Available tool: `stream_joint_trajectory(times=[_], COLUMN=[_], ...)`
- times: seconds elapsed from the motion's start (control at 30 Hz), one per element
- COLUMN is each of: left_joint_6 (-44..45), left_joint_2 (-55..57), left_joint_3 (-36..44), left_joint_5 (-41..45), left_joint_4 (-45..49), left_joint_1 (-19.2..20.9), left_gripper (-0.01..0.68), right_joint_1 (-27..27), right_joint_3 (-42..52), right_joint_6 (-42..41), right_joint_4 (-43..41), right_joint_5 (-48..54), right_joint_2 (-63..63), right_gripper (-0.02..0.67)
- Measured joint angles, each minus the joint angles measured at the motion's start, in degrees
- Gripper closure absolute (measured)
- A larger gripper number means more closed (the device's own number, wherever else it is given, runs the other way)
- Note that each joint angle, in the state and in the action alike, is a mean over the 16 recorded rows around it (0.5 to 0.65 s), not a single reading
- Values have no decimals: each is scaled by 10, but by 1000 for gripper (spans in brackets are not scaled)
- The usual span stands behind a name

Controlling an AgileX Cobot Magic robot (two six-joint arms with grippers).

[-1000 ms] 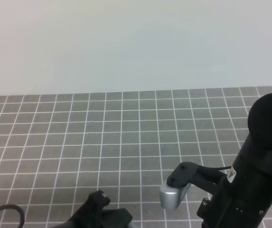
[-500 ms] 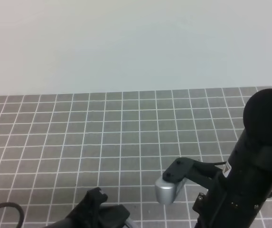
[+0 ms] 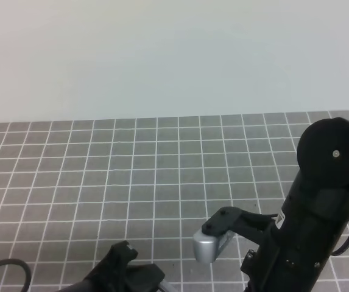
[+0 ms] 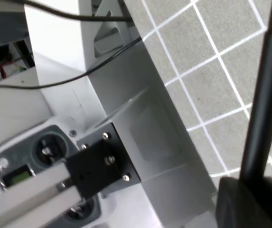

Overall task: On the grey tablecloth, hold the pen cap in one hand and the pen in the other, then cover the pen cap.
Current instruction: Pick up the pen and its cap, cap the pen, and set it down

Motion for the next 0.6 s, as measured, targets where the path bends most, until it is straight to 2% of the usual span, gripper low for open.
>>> stream_joint_trajectory(times=[0.6], left_joint_6=[-2], left_joint_2=[0], left_joint_3=[0], left_joint_5=[6], left_joint_4=[0], left_joint_1=[-1], left_gripper=[596], right_joint_1=[0], right_joint_3=[0], right_joint_6=[15], right_joint_4=[25], right_joint_5=[-34], right_joint_2=[7], right_gripper=[652])
